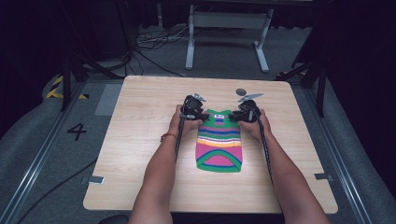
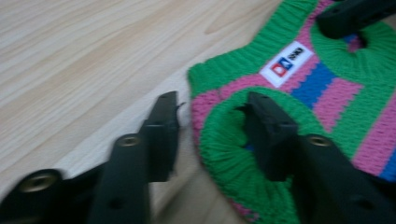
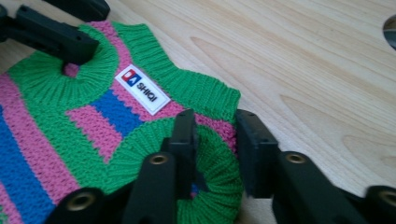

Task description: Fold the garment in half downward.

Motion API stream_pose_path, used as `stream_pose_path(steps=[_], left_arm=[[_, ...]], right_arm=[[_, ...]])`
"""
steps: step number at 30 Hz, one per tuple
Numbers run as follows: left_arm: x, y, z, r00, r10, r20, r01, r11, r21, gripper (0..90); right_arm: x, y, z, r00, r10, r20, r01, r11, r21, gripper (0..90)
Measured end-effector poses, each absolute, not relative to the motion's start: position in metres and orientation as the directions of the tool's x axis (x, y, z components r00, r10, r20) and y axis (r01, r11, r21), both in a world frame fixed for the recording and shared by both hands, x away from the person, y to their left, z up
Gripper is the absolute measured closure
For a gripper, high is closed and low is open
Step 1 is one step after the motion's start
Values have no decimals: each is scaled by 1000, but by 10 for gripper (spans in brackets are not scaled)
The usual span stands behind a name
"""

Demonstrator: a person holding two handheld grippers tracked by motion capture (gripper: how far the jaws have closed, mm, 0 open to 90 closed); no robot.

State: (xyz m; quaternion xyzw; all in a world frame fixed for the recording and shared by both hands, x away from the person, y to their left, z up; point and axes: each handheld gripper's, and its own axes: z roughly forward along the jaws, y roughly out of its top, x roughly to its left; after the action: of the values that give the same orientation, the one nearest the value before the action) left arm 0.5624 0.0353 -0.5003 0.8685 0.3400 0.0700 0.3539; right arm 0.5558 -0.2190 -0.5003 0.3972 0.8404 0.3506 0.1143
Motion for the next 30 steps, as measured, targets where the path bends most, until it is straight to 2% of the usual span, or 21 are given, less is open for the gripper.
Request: stream_pose_path(steps=[1, 4, 6, 14, 20, 25, 30], left_arm=[[562, 35, -500, 760, 639, -122, 542, -518, 661, 706], [560, 34, -498, 766, 636, -91, 526, -539, 658, 802], [557, 32, -495, 771, 635, -47, 503, -562, 657, 826], [544, 36, -480, 783, 622, 12, 439, -566, 698, 833], [529, 38, -464, 820, 571, 44, 373, -591, 716, 832], [509, 41, -453, 852, 508, 126, 276, -642, 715, 831], [498, 46, -445, 850, 505, 148, 250, -636, 730, 831]], right_arm=[[555, -219, -500, -659, 746, 91, 588, 436, 682, 755], [554, -219, -499, -659, 748, 85, 584, 437, 684, 801], [552, -218, -496, -668, 740, 77, 569, 441, 694, 823], [542, -220, -477, -706, 705, 64, 504, 437, 745, 827], [526, -223, -465, -744, 666, 54, 453, 443, 774, 827], [510, -225, -455, -780, 625, 34, 400, 457, 794, 826], [499, -225, -448, -800, 599, 23, 370, 463, 806, 826]])
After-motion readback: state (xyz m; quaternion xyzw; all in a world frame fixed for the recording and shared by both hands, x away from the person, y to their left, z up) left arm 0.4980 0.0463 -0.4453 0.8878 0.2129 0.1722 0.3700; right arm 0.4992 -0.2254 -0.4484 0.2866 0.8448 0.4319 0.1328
